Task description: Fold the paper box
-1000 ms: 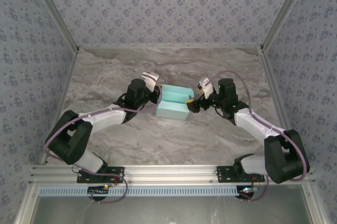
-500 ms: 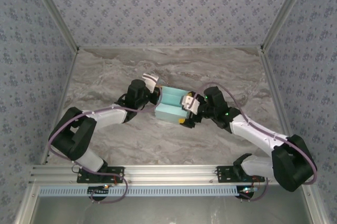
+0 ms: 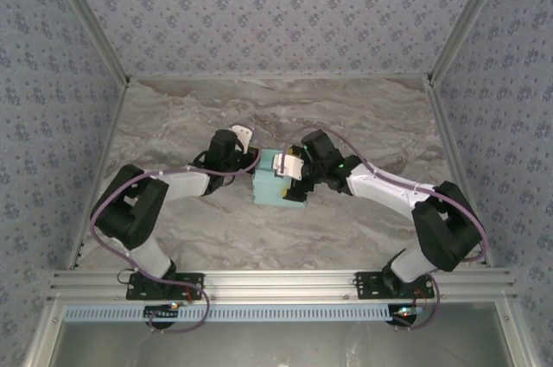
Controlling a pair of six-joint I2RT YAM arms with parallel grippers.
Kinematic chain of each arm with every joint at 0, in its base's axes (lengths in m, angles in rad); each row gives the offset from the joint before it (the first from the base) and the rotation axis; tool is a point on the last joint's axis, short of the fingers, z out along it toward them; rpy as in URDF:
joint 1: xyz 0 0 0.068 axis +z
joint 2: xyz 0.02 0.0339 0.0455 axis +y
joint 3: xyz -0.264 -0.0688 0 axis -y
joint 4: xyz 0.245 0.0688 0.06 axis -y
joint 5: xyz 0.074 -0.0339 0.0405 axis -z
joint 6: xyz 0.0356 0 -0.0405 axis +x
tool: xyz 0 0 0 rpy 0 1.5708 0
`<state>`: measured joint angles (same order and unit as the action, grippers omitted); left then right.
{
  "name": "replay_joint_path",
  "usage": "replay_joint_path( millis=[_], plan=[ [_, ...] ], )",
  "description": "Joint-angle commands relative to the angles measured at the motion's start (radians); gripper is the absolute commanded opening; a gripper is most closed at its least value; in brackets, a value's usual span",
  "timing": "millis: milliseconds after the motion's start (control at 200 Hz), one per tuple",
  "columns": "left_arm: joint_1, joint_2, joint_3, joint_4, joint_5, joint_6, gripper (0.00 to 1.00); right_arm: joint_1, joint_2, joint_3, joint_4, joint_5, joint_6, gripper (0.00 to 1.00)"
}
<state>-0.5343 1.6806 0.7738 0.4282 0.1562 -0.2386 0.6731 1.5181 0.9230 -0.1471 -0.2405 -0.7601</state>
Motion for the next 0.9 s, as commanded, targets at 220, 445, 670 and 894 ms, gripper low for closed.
replay_joint_path(
  millis=[220,445,670,894],
  plan=[
    [0.027,0.098,0.097,-0.07,0.097,-0.072,0.01,-0.073,0.152,0.119,-0.001,0.146,0.076,0.9],
    [0.041,0.12,0.116,-0.089,0.105,-0.093,0.01,-0.082,0.281,0.179,-0.03,0.197,0.125,0.87],
    [0.068,0.141,0.138,-0.093,0.137,-0.157,0.02,-0.092,0.339,0.237,-0.074,0.192,0.176,0.87],
    [0.098,0.123,0.14,-0.09,0.182,-0.246,0.31,-0.101,0.371,0.329,-0.172,0.213,0.293,0.87]
  ],
)
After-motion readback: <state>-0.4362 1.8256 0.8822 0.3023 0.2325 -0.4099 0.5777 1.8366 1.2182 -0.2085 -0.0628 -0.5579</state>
